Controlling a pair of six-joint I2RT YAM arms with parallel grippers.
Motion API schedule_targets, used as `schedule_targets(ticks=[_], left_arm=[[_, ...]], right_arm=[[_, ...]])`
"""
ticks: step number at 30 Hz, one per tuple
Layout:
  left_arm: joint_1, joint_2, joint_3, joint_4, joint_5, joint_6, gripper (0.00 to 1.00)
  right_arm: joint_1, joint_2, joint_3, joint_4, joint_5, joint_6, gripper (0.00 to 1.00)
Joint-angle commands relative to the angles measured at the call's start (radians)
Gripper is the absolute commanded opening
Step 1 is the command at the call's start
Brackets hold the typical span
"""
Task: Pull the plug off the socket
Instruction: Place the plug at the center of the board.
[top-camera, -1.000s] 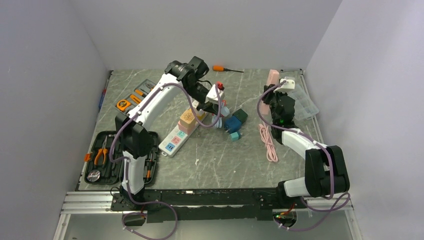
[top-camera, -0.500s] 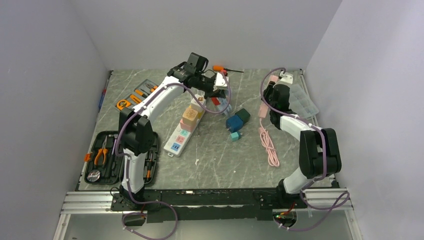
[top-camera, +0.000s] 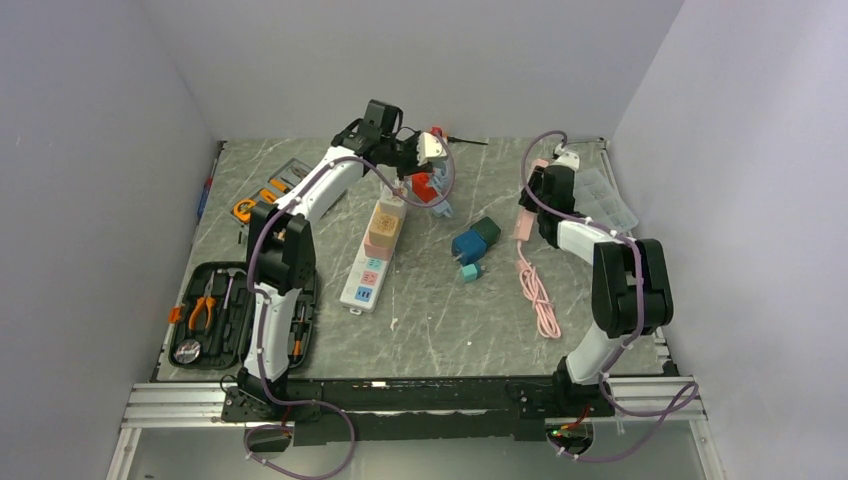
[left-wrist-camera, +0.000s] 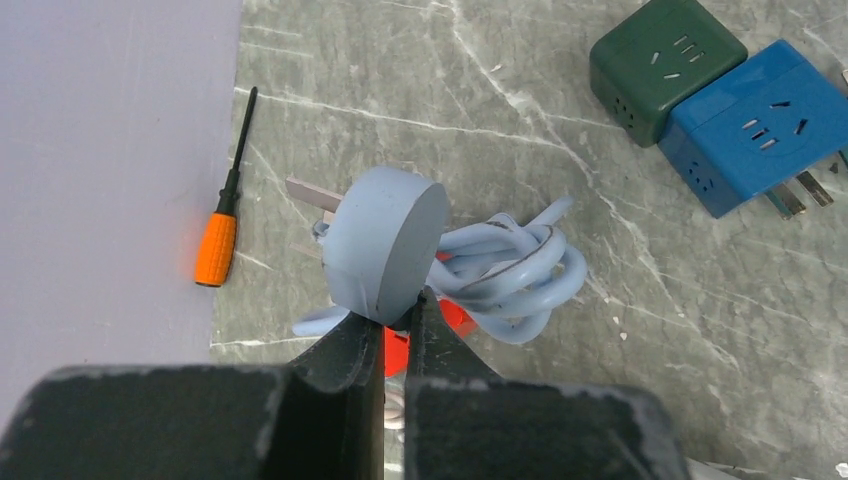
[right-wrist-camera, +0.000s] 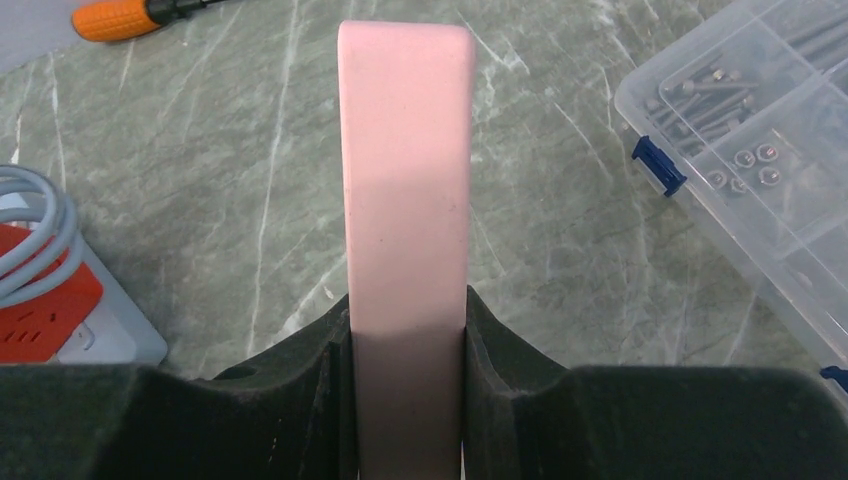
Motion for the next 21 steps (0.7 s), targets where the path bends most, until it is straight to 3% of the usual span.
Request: schedule_targets(ticks=[1,3,10,14,19,21], left_arm=[[-0.027,-0.011,0.022,0.051,-0.126,-0.058,0.00],[-0.060,-0.010,0.013,0.070,-0.152,-0.100,0.00],[-0.166,0.015,0.012,0.122,-0.285,-0.252,0.00],[-0.174,0.064,0.071,0.169,-0.304,-0.356,0.04],[-0.192,0.110,0.107,0.209,-0.297,-0.437,0.25],[-0.206,0.129,0.110,0.219,-0.303,-0.438,0.41]], right_arm=[[-0.053,0.069,0.089,-0.052,-0.074,0.067,0.34],[-0.059,0.117,0.144,-0.114,-0.073,0.065,0.36],[-0.065,0.199,0.250,-0.214,-0.075,0.092,0.60],[-0.065,0.157,0.226,-0.226,-0.047,0.126,0.80],[-0.048,-0.043,0.110,-0.221,0.104,0.211,0.89],[-0.022,-0.161,0.029,-0.188,0.155,0.229,0.90]])
